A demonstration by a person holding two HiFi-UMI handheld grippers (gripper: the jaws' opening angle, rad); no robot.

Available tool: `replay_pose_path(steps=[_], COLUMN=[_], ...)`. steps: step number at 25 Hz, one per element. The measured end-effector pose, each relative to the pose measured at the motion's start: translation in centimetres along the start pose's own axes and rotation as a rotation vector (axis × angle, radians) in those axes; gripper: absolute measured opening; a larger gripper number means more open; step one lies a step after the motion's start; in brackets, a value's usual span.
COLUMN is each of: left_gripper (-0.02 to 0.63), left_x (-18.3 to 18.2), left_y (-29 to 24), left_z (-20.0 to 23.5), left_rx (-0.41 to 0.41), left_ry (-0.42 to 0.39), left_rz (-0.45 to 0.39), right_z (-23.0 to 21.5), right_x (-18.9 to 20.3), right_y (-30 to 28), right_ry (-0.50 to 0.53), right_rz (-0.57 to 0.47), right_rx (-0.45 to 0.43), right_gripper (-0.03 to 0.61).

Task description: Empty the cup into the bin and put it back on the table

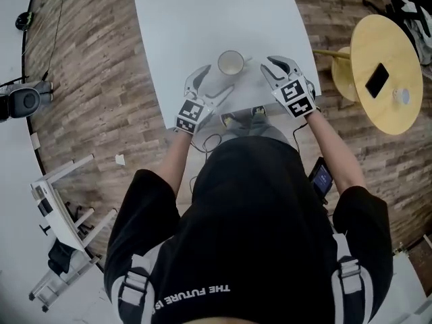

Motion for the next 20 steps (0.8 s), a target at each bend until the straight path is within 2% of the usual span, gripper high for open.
replay_pose_path(steps=[2, 5, 6, 7, 8, 9, 12, 14, 17, 20], left_gripper=[0.368, 0.367, 0.365, 0.33, 0.136, 0.021, 0.021, 0.021, 0.021, 0.021], left_x=[-1.8, -6.2, -7.8, -9.1, -10.4, -11.4, -13.2, -13.7, -14.7, -16.1], left_y=[2.1, 4.8, 5.6, 6.5, 7.5, 8.4, 10.8, 12.6, 15.2, 15.5], left_z=[0.0, 0.3, 0.3, 0.3, 0.3, 0.2, 0.3, 0.2, -0.7, -0.6], left_rx=[-0.048, -0.128, -0.155, -0.186, -0.222, -0.256, -0.339, -0.391, -0.455, -0.469], left_ry=[0.015, -0.008, -0.019, -0.029, -0.037, -0.036, 0.014, 0.049, 0.076, 0.037], left_rz=[-0.058, -0.157, -0.182, -0.201, -0.22, -0.24, -0.3, -0.311, -0.292, -0.293], right_z=[0.7, 2.0, 2.5, 3.0, 3.4, 3.9, 5.3, 6.5, 8.8, 9.4], right_x=[-2.3, -7.8, -9.7, -11.3, -12.7, -13.7, -15.2, -15.5, -15.6, -16.6], right_y=[2.1, 5.2, 6.2, 7.3, 8.3, 9.1, 11.1, 11.8, 12.4, 12.4], right_ry=[0.013, 0.023, 0.02, 0.005, -0.024, -0.064, -0.177, -0.203, -0.212, -0.164], right_rz=[-0.067, -0.223, -0.283, -0.339, -0.387, -0.424, -0.488, -0.497, -0.479, -0.478], right_rx=[0.019, 0.043, 0.051, 0.06, 0.068, 0.072, 0.068, 0.066, 0.061, 0.061], right_gripper=[0.097, 0.094, 0.078, 0.04, 0.019, 0.017, 0.015, 0.015, 0.015, 0.015])
Point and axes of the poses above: the fingertips, and each gripper's own axes: y backward along the fingers, z to its left, x out of its underside, the point moved 5 cm from there along y, backward along the fingers, and after that the axes turned 7 degrees about -y, right-handed, at the moved point
